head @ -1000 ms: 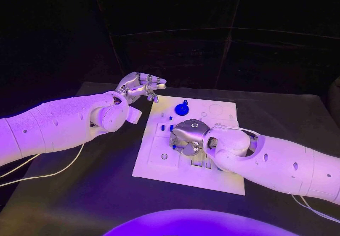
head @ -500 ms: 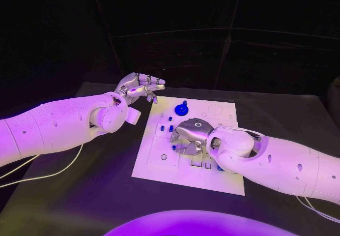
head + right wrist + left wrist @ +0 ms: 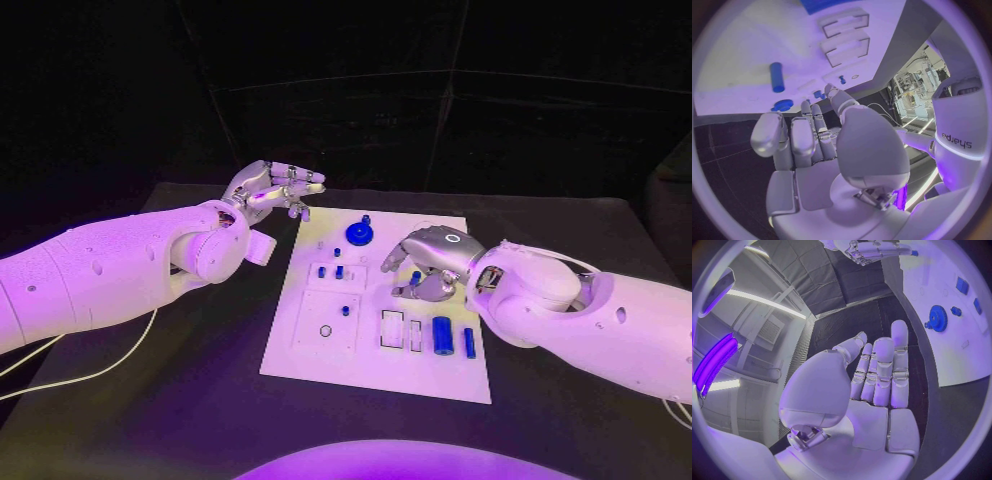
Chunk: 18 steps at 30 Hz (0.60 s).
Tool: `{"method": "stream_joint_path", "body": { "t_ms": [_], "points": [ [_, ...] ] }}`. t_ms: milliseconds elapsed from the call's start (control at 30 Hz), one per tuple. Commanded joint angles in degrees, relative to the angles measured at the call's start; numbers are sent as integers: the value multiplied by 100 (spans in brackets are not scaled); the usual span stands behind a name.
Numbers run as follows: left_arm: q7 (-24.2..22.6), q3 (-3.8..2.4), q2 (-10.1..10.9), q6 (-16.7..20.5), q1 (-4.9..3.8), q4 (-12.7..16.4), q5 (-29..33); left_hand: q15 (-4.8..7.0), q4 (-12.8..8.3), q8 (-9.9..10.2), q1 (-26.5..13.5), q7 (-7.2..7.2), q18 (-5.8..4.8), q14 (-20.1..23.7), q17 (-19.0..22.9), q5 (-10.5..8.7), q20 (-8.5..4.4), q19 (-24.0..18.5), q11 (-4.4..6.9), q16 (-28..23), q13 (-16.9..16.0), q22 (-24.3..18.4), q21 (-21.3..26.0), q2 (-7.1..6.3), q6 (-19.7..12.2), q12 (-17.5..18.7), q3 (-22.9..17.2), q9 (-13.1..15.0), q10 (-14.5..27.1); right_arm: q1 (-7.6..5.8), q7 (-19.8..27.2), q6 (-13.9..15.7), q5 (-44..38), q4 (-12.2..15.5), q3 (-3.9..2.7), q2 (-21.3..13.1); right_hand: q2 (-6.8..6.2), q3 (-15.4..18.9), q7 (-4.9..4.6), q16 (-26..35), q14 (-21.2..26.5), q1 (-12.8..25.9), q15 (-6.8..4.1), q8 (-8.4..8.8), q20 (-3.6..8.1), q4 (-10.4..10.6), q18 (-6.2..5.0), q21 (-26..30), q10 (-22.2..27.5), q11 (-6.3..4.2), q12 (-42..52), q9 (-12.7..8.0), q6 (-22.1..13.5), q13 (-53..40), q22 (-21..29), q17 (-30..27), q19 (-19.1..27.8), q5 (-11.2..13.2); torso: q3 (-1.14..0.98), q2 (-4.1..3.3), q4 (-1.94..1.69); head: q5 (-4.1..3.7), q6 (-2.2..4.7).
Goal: Assemble the parts on the task board
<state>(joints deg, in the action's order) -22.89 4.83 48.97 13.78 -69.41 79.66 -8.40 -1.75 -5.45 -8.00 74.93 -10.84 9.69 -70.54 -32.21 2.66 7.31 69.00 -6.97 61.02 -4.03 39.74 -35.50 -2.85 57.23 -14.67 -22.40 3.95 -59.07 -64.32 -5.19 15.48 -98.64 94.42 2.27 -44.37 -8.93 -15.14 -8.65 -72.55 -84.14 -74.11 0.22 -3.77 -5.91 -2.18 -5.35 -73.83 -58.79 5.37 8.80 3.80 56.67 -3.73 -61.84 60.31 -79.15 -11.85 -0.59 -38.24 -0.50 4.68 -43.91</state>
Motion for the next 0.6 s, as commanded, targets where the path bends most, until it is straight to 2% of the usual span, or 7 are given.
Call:
{"method": "stream_joint_path", "body": {
  "t_ms": [33, 233, 600],
  "points": [
    [-39, -3, -6, -60, -9, 9, 21, 9, 6, -29, 0, -17, 75, 44, 5, 16, -13, -43, 11, -36, 7, -8, 19, -23, -22, -28, -28, -7, 38, -92, -330, -209, 297, -3, -12, -140, -14, 234, 48, 17, -86, -40, 15, 14, -29, 43, -27, 36, 167, 22, -36, -3, -108, 2, 32, -30, -12, 13, -1, 5, 2, -50, 50],
    [-39, 0, -16, -67, -9, -2, 21, 9, 6, -29, 0, -17, 75, 44, 5, 16, -13, -43, 11, -36, 7, -8, 19, -23, -22, -28, -28, -7, 38, -163, -452, -481, 282, -89, -24, -243, 100, 802, 111, -2, -89, -268, 52, 6, -72, 180, -32, 66, 363, 58, 65, 8, -184, -6, 69, -40, -12, 13, -4, -6, -2, -76, 89],
    [-33, 4, -25, -78, -8, -19, 21, 9, 2, -30, 2, -17, 76, 48, 11, 15, -12, -44, 11, -39, 7, -11, 22, -27, -24, -31, -28, -7, 41, -182, -503, -837, 177, -214, -24, -153, 315, 884, 143, -45, -107, -527, 33, -24, -65, 170, -24, 36, 193, 17, 286, 23, -63, -23, 23, -7, -48, 16, 0, -9, -10, -77, 77]
  ]
}}
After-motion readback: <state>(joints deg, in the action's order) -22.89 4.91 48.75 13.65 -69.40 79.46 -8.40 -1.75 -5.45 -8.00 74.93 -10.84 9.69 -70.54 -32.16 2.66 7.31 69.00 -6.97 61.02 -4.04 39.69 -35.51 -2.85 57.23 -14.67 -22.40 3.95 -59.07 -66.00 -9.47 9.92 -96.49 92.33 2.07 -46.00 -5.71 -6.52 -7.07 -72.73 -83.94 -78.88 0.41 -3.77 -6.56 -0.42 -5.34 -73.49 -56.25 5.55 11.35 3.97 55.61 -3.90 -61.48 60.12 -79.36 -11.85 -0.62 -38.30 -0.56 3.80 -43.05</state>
